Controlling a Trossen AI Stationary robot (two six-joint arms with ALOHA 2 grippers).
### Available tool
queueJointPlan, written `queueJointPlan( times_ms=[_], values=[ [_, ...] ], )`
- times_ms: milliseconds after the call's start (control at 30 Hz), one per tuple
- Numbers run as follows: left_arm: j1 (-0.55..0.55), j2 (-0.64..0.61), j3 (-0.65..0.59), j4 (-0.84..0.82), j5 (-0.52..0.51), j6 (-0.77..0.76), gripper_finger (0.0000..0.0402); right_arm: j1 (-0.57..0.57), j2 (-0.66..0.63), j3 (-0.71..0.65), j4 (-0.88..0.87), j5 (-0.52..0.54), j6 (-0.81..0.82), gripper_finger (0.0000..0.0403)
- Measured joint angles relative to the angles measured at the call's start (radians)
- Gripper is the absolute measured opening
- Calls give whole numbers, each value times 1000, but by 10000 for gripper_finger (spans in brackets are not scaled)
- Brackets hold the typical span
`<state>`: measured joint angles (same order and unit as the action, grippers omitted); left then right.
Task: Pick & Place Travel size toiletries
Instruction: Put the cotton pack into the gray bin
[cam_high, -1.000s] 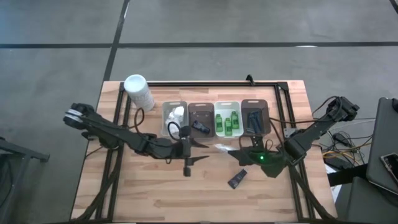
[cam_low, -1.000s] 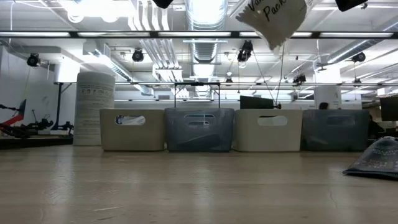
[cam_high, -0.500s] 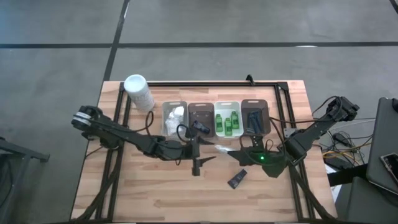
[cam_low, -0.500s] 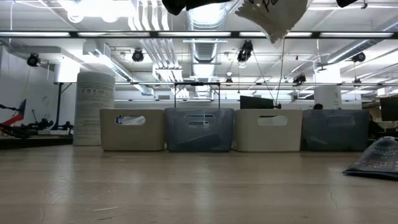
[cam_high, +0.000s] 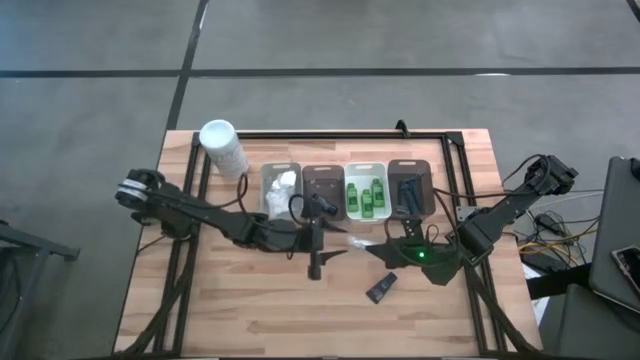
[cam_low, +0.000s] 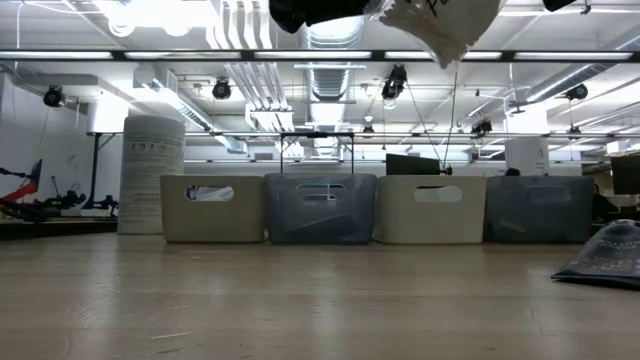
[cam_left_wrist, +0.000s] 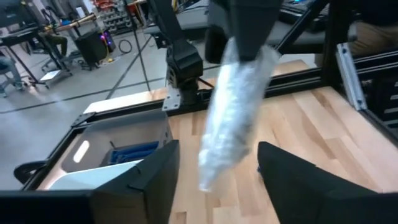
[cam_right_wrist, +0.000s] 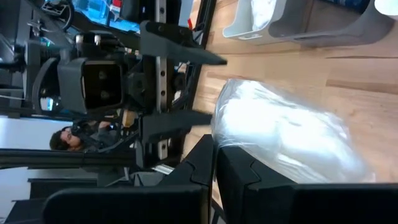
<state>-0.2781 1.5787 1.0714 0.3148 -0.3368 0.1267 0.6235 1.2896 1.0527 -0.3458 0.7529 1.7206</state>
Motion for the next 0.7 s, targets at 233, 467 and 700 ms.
queueJointPlan(
  times_ms=[233,467,700],
  values=[
    [20,0,0,-2,72,19,168,0,0,0,7,-1,-2,8],
    [30,0,0,-7,103,35,142,0,0,0,14,4,-10,8],
    [34,10,0,-44,104,71,118,0,0,0,36,6,-28,8]
  ],
)
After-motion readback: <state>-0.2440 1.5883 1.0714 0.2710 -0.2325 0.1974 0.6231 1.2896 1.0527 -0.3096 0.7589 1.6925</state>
